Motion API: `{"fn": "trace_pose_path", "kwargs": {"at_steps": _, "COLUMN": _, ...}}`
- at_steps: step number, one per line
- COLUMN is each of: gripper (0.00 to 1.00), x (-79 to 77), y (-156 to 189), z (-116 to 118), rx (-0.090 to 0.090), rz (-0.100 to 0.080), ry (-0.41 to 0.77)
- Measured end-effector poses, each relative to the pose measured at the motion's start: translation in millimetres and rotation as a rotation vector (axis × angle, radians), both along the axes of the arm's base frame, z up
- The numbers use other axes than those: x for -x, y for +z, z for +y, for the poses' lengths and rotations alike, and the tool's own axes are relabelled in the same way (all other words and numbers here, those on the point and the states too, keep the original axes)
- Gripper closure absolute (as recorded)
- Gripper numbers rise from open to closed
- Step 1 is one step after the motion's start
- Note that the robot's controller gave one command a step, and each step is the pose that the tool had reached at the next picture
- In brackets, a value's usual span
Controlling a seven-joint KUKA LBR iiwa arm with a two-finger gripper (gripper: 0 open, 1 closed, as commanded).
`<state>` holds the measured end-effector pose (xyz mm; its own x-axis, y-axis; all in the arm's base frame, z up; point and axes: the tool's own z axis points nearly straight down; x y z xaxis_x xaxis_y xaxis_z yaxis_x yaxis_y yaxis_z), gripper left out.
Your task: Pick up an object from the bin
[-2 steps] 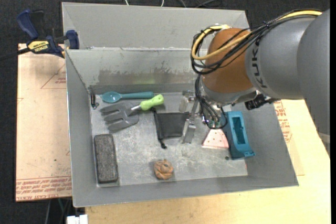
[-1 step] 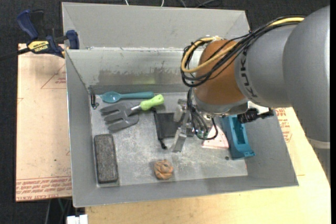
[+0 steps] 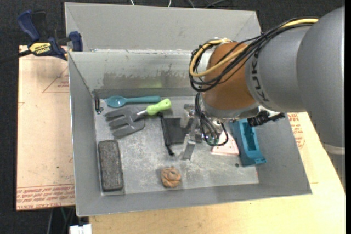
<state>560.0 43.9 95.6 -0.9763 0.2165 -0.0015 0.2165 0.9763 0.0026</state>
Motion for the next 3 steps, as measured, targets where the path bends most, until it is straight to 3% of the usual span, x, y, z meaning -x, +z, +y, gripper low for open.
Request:
{"fn": "trace_pose_path", "kwargs": {"at_steps": 1, "gripper": 0.0, "x": -15.8, "y": -4.9, "z": 3.0, "rx": 0.001, "rz": -0.001, "ry": 0.087}}
{"fn": "trace_pose_path", "kwargs": {"at_steps": 2, "gripper": 0.0, "x": -15.6, "y": -14.9, "z": 5.9, "rx": 0.0, "rz": -0.002, "ry": 0.252}}
{"fn": "trace_pose_path", "kwargs": {"at_steps": 3, "gripper": 0.0, "x": -19.0, "y": -11.3, "z": 4.3, "rx": -0.001, "rz": -0.003, "ry": 0.062}}
